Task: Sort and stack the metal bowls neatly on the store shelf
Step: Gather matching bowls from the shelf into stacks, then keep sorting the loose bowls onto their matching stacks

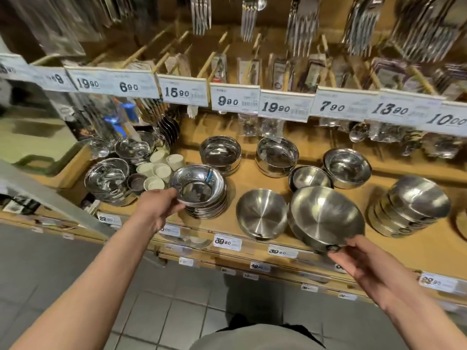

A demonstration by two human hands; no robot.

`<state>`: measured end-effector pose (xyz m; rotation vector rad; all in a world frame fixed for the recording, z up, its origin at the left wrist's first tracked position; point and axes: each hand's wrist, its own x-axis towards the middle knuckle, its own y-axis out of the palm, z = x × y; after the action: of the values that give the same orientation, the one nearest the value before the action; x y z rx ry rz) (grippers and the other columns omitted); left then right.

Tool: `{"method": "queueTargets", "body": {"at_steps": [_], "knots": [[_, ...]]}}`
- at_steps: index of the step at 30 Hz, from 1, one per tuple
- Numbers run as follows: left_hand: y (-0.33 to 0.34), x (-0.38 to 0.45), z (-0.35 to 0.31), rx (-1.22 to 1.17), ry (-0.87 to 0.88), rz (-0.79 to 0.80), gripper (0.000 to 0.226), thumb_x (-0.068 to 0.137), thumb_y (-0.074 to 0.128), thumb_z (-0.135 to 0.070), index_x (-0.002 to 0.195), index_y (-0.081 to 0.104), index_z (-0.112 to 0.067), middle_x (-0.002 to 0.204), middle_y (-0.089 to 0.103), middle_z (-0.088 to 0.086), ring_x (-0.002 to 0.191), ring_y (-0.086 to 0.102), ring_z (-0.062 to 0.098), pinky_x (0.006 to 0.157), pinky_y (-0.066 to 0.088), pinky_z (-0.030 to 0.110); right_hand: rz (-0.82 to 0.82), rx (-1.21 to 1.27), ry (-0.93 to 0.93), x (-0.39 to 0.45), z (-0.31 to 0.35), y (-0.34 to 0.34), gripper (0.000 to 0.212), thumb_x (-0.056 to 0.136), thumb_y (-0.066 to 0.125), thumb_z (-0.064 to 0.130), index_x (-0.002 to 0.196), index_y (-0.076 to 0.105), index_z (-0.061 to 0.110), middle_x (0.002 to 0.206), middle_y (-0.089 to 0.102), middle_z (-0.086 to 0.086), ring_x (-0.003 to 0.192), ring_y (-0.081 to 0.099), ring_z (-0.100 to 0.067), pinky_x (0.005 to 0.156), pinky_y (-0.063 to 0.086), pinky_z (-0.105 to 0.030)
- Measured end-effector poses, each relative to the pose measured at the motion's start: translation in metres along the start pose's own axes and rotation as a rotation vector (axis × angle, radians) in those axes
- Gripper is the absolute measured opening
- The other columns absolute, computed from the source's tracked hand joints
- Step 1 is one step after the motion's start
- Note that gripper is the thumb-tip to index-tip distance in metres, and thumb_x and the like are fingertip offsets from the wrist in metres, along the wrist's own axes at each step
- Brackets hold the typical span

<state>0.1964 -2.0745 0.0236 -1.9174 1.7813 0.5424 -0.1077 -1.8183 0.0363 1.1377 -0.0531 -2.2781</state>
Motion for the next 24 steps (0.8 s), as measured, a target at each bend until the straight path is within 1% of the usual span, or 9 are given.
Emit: {"method": "queueTargets", "body": {"at_steps": [1,3,5,9,14,18,20,22,24], "knots": [[-0.001,0.004,0.000,0.005,-0.004,-0.001,0.010,0.095,0.057,0.007,0.085,0.058,0.007,0.103,0.065,0.024,0.076,0.067,0.026,0.047,0.059,0.023,0.006,-0.004,0.002,0.002,0.000,0.004,0.014,0.099,0.051,-0.001,0.087,0.057,-0.002,0.088,0.057,-0.017,0.081,0.059,-0.025,0.068,0.060,-0.038],[-0.001,0.011,0.001,0.023,-0.013,-0.006,0.010,0.094,0.058,0.007,0.085,0.059,0.006,0.103,0.066,0.025,0.075,0.067,0.027,0.052,0.060,0.026,0.004,-0.019,0.006,0.005,-0.001,0.007,0.013,0.098,0.052,-0.002,0.087,0.058,-0.004,0.089,0.058,-0.018,0.081,0.059,-0.027,0.067,0.060,-0.038],[0.001,0.016,0.001,0.052,-0.024,-0.012,0.008,0.093,0.060,0.007,0.085,0.060,0.006,0.099,0.067,0.025,0.073,0.068,0.028,0.056,0.060,0.029,0.001,-0.032,0.009,0.007,-0.002,0.009,0.009,0.096,0.053,-0.003,0.089,0.058,-0.005,0.089,0.059,-0.019,0.082,0.060,-0.028,0.067,0.061,-0.039],[0.008,0.022,0.002,0.086,-0.033,0.023,0.006,0.091,0.060,0.009,0.087,0.060,0.006,0.090,0.067,0.021,0.070,0.067,0.027,0.050,0.060,0.026,-0.031,-0.044,0.018,0.009,-0.006,0.006,0.006,0.095,0.056,-0.004,0.089,0.059,-0.006,0.085,0.059,-0.020,0.083,0.062,-0.030,0.065,0.062,-0.040],[0.012,0.030,0.009,0.067,-0.035,-0.032,0.004,0.091,0.062,0.008,0.090,0.060,0.006,0.091,0.068,0.020,0.073,0.069,0.027,0.047,0.060,0.026,-0.044,-0.050,0.025,0.010,-0.008,0.005,0.006,0.094,0.056,-0.005,0.089,0.059,-0.006,0.081,0.058,-0.018,0.080,0.061,-0.029,0.066,0.061,-0.043],[0.008,0.035,0.017,0.047,-0.039,-0.040,0.011,0.092,0.067,0.002,0.084,0.061,0.000,0.088,0.067,0.016,0.074,0.068,0.023,0.043,0.056,0.021,-0.037,-0.068,0.023,0.008,-0.008,0.009,0.009,0.094,0.055,-0.006,0.087,0.060,-0.005,0.062,0.066,-0.015,0.073,0.064,-0.027,0.067,0.061,-0.042],[0.005,0.035,0.020,0.063,-0.010,-0.042,0.011,0.090,0.072,-0.003,0.087,0.061,-0.004,0.085,0.065,0.010,0.070,0.064,0.018,0.048,0.058,0.022,-0.038,-0.076,0.023,0.007,-0.007,0.012,0.010,0.094,0.055,-0.006,0.086,0.061,-0.004,0.061,0.068,-0.016,0.075,0.065,-0.028,0.068,0.061,-0.043],[0.001,0.031,0.023,0.089,0.041,-0.070,0.015,0.089,0.076,-0.010,0.090,0.060,-0.010,0.080,0.062,0.005,0.067,0.059,0.014,0.059,0.058,0.025,-0.037,-0.072,0.027,0.008,-0.007,0.013,0.010,0.094,0.055,-0.006,0.087,0.061,-0.004,0.069,0.069,-0.019,0.078,0.066,-0.029,0.068,0.061,-0.043],[-0.001,0.019,0.027,0.099,0.095,-0.096,0.017,0.092,0.073,-0.015,0.084,0.058,-0.015,0.076,0.059,0.001,0.068,0.056,0.014,0.066,0.055,0.029,-0.034,-0.065,0.029,0.010,-0.007,0.015,0.008,0.095,0.055,-0.005,0.090,0.062,-0.005,0.080,0.067,-0.021,0.081,0.067,-0.029,0.069,0.061,-0.042]]}}
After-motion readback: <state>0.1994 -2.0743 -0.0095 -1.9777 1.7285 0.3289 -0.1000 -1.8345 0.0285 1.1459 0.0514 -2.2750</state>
